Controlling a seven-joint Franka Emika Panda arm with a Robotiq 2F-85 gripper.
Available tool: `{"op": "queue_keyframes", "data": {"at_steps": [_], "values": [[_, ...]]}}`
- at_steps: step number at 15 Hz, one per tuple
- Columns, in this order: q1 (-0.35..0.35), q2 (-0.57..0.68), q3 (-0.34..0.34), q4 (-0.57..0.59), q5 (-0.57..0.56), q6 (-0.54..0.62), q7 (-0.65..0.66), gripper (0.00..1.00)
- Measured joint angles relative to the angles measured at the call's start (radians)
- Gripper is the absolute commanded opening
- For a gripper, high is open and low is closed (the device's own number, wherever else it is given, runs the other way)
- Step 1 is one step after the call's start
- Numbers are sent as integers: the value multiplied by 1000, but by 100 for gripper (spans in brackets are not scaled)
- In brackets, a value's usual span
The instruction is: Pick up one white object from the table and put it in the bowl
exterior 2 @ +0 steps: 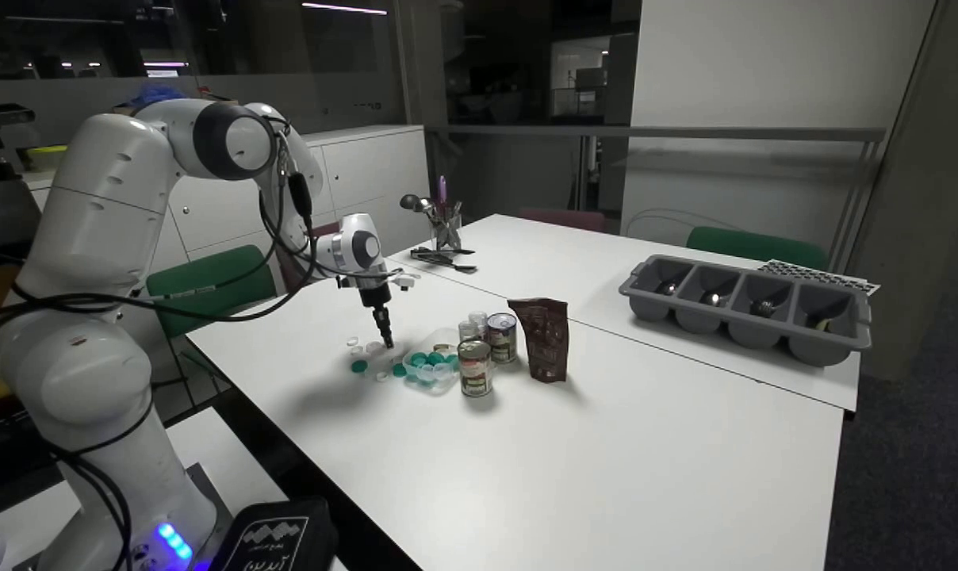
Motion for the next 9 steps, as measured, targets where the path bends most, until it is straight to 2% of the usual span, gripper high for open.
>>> {"op": "queue_keyframes", "data": {"at_steps": [9], "values": [[-3, 3, -1, 15, 0, 4, -32, 100]]}}
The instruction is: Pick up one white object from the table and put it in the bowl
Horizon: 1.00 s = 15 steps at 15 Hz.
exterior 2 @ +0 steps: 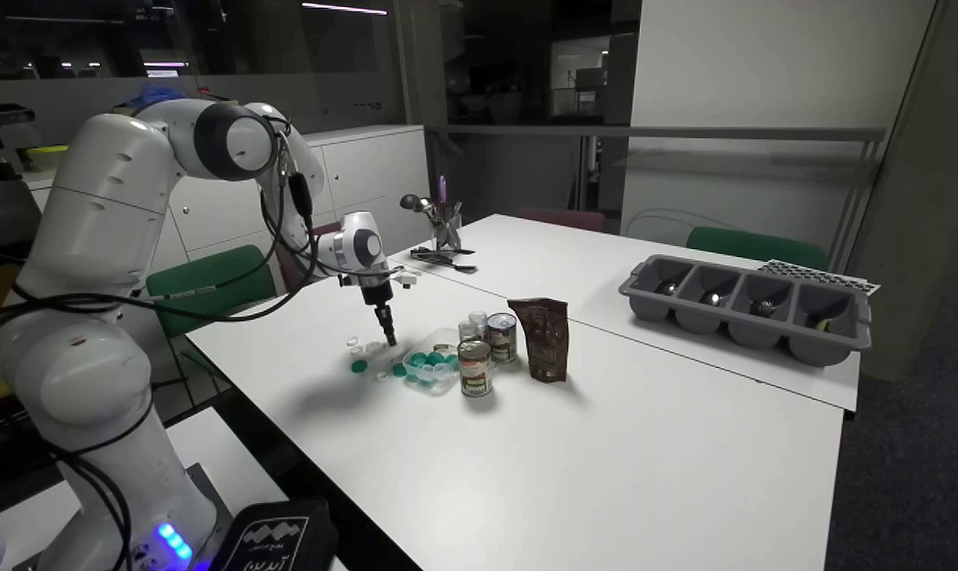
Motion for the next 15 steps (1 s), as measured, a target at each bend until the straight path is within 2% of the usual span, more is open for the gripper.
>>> {"op": "queue_keyframes", "data": {"at_steps": [13, 14, 15], "values": [[0, 85, 0, 83, 1, 0, -94, 100], [0, 92, 0, 88, 1, 0, -97, 75], [0, 98, 0, 92, 1, 1, -98, 72]]}}
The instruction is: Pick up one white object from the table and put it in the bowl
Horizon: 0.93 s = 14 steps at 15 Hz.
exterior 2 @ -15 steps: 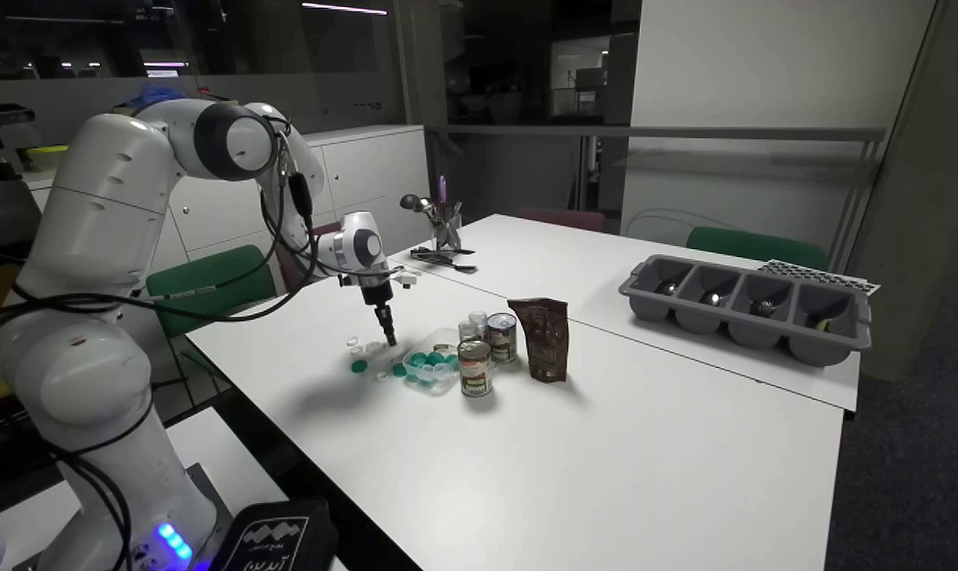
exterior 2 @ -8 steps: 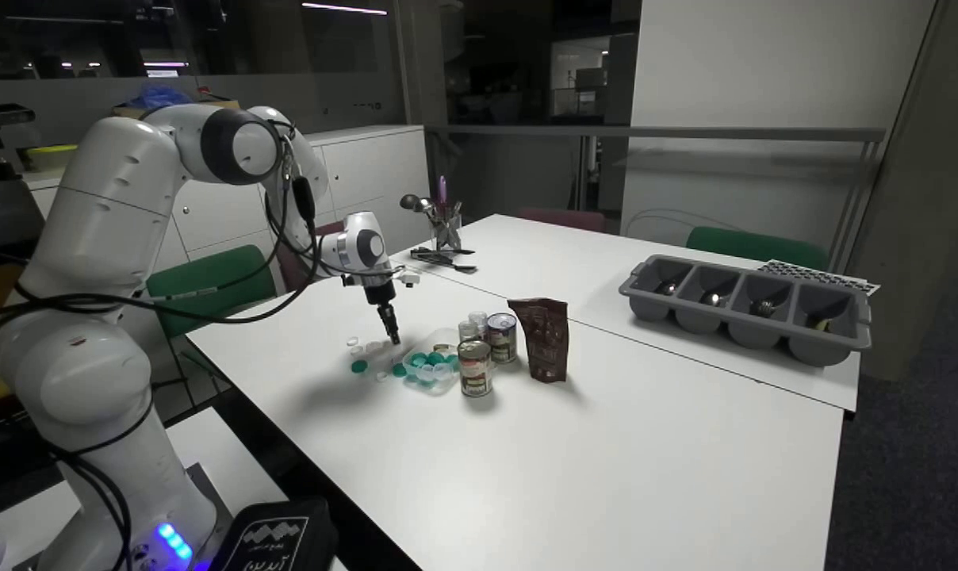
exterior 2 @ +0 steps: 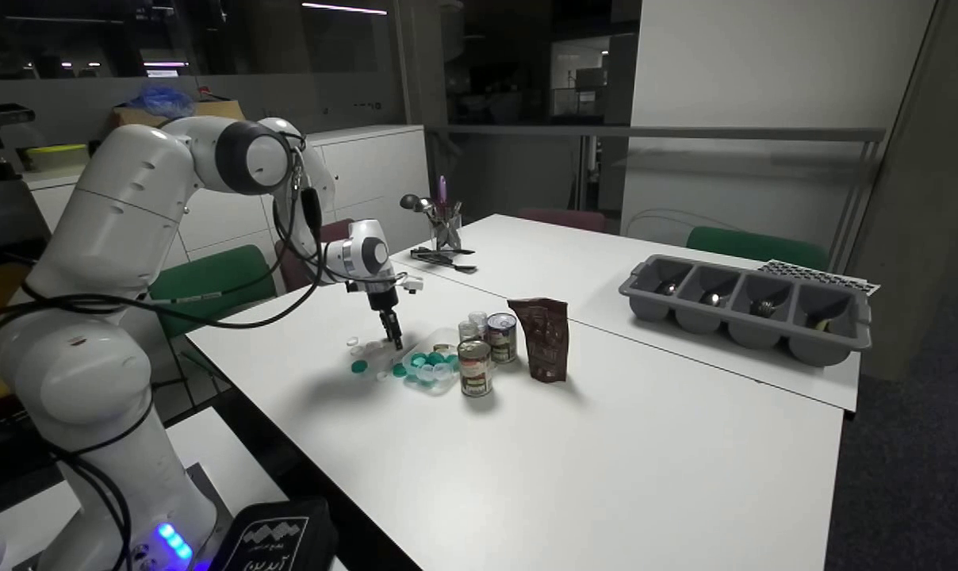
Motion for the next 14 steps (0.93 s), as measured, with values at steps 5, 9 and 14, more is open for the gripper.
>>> {"op": "queue_keyframes", "data": {"at_steps": [5, 9, 14], "values": [[0, 4, 0, 5, 1, 29, -4, 34], [0, 3, 0, 6, 1, 40, -5, 15], [-2, 2, 1, 6, 1, 45, -7, 4]]}}
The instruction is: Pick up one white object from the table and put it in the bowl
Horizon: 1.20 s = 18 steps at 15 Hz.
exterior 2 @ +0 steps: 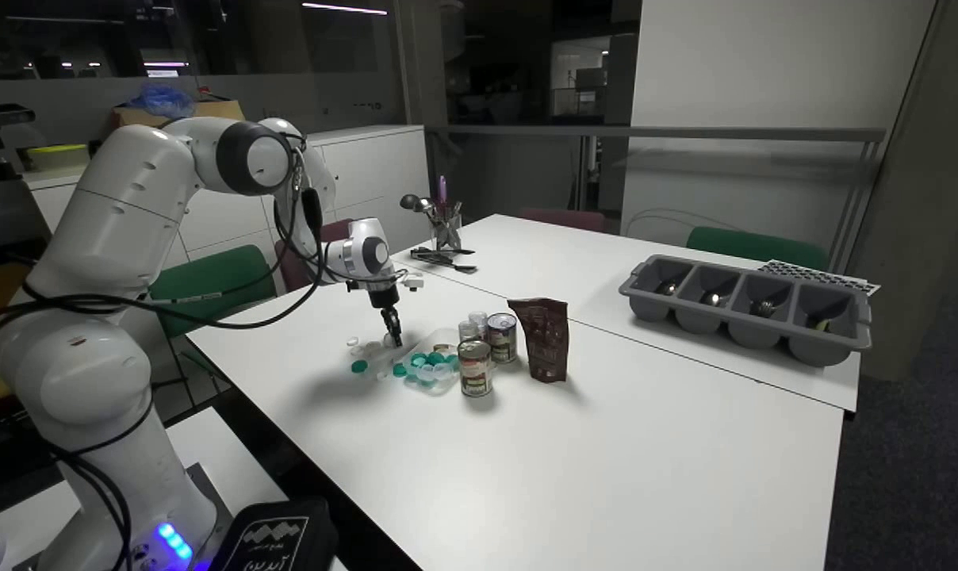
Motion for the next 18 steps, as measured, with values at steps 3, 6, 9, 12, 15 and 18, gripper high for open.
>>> {"op": "queue_keyframes", "data": {"at_steps": [3, 6, 9, 12, 15, 18], "values": [[0, -1, 0, -3, 0, 1, 1, 5], [0, -6, 0, -13, 0, 3, 5, 6], [0, -29, -1, -46, 0, 5, 22, 5], [2, -84, -1, -111, -1, 34, 65, 3], [3, -165, -1, -203, -2, 118, 101, 3], [-11, -255, 0, -309, 16, 243, 156, 3]]}}
